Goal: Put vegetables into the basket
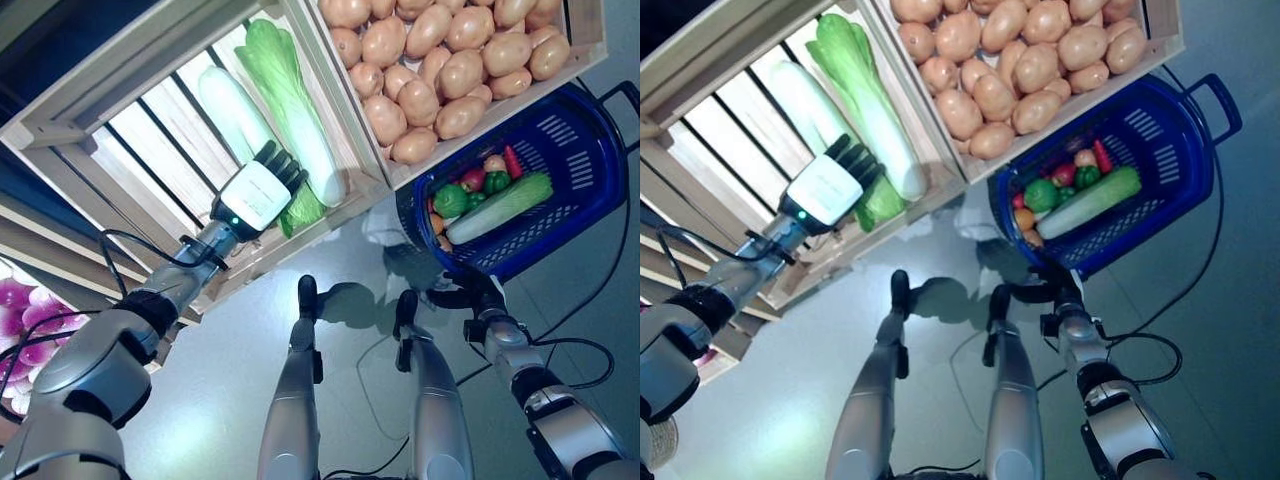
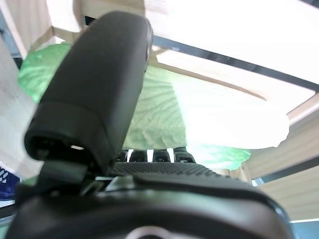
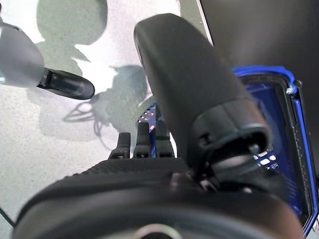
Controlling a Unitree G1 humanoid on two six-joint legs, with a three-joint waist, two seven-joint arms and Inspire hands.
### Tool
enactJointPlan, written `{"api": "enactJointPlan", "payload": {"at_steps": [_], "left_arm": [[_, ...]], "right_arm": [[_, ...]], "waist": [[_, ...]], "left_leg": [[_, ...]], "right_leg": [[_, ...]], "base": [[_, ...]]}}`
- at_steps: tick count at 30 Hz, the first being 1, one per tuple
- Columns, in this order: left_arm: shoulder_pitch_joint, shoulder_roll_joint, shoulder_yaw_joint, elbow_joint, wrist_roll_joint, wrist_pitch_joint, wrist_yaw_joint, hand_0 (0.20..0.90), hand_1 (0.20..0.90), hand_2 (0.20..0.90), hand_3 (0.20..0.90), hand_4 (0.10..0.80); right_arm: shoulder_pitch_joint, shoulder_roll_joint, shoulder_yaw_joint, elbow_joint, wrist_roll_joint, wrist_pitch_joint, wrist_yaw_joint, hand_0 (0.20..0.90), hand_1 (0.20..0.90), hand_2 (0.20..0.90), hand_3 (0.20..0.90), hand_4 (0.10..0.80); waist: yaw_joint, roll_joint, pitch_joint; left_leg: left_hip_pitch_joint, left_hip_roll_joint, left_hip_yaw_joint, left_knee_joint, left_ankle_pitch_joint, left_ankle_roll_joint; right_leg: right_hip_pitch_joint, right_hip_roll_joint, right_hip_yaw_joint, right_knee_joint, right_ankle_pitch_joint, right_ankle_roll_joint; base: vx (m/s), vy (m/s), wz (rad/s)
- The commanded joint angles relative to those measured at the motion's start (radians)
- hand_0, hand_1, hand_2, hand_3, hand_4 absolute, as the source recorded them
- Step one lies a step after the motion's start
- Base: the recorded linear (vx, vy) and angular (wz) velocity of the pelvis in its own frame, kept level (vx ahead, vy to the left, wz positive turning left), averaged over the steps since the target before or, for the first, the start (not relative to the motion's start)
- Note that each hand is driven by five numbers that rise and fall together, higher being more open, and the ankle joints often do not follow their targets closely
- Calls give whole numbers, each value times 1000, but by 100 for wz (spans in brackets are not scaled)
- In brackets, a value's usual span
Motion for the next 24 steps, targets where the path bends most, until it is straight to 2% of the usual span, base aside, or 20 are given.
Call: {"api": "enactJointPlan", "payload": {"at_steps": [1,4,12,23,24], "left_arm": [[-92,70,72,35,31,51,105,900,900,900,900,800],[-103,64,83,40,44,65,141,900,900,900,900,800],[-171,39,109,85,-50,99,256,900,900,900,900,800],[-206,-5,128,146,-97,118,310,900,900,900,900,800],[-210,-6,129,152,-99,118,316,604,604,604,604,602]], "right_arm": [[9,-87,-20,-36,50,-51,-13,900,900,900,900,800],[5,-90,-17,-63,55,-39,-25,900,900,900,900,800],[-16,-84,-11,-103,72,-33,-41,900,900,900,900,800],[-24,-84,0,-178,72,-14,-81,900,900,900,900,800],[-24,-83,2,-178,73,-16,-85,900,900,900,900,800]], "waist": [[8,-42,7],[6,-50,7],[1,-72,7],[-12,-87,7],[-14,-89,7]], "left_leg": [[-75,-6,24,131,-81,21],[-91,-5,24,140,-84,20],[-140,-1,17,156,-83,22],[-173,-1,18,179,-93,18],[-177,0,21,182,-93,17]], "right_leg": [[83,20,-26,-194,128,-42],[64,22,-21,-185,126,-42],[4,32,-11,-160,129,-43],[-34,38,-1,-143,124,-42],[-36,38,-1,-146,127,-42]], "base": [[0,0,0],[0,0,0],[-12,3,0],[-16,8,0],[0,0,0]]}}
